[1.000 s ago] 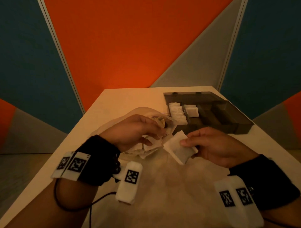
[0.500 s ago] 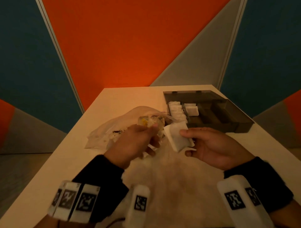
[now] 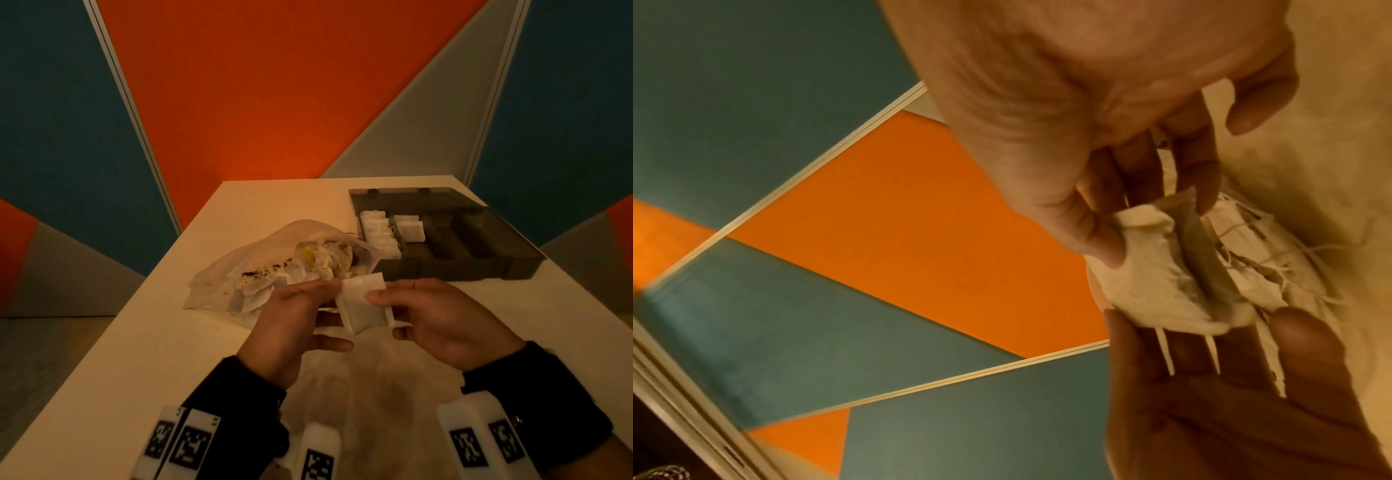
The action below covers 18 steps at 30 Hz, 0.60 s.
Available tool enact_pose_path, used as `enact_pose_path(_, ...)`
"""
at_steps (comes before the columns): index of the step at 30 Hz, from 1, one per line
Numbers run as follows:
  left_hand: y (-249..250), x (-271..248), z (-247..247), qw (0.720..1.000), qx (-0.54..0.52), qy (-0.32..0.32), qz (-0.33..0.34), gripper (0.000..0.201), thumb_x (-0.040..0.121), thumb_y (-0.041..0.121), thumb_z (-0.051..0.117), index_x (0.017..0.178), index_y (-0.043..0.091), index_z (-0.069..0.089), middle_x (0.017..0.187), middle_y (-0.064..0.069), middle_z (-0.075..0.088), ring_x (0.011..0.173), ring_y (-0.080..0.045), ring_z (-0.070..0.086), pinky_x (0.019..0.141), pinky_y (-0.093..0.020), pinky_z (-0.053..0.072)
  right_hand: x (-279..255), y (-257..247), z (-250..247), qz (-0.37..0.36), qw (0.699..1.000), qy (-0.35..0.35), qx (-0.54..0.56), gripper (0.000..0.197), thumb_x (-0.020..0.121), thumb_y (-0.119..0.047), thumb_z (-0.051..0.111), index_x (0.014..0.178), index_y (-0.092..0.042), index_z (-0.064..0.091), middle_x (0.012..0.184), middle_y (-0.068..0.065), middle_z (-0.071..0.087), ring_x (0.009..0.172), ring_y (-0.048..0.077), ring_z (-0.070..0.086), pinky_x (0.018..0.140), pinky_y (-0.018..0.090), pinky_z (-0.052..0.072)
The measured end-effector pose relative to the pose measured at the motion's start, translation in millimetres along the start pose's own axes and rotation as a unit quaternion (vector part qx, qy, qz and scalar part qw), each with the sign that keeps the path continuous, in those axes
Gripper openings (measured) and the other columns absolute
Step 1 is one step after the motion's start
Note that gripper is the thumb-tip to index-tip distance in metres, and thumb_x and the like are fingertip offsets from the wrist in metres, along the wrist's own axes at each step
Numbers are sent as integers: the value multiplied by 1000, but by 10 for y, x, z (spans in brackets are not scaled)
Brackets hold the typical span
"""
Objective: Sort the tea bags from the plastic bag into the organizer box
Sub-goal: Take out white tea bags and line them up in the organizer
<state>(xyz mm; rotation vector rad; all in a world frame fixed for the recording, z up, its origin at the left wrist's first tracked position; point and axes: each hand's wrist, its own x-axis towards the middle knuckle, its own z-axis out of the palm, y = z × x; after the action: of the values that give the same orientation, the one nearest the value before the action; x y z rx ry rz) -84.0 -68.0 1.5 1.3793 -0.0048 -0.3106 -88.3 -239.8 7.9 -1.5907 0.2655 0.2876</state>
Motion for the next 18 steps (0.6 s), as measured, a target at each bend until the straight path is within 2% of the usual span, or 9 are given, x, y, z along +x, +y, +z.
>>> enact_pose_path(3,-8,12,-17,1000,-11,-6,2,22,95,20,56,91,8,74,82,-11,70,70,-25,68,62,-43,60,-7,-17,0,13,1000,7,-25,4,80,-17,75,81,-16,78,88,2,77,104,28,64,89,46,45)
enact_pose_path(8,-28,30,-27,999,-35,-8,-10,21,94,19,58,90,7,74,88,-17,70,76,-32,68,63,-44,60,1,-27,-23,26,999,8,-47,5,78,-16,76,75,-18,79,87,0,76,103,28,62,99,51,44)
enact_pose_path(12,-30,36,-18,999,-49,-13,-17,21,95,19,56,89,7,73,85,-16,71,72,-28,69,58,-38,59,7,-41,-34,30,998,6,-49,10,77,-16,76,86,-14,78,101,7,74,111,32,59,94,48,47)
enact_pose_path(16,-50,51,-9,997,-70,-19,-14,22,96,18,54,89,7,73,87,-14,73,75,-28,70,62,-39,61,-12,-39,-34,29,998,12,-52,6,76,-17,76,82,-16,77,96,4,75,107,30,60,86,44,45)
enact_pose_path(18,-70,57,-7,997,-74,-20,-9,23,96,17,53,88,7,73,87,-13,74,75,-27,71,65,-41,61,-19,-28,-26,30,998,19,-56,5,76,-18,77,81,-17,77,92,3,75,105,29,62,88,45,46)
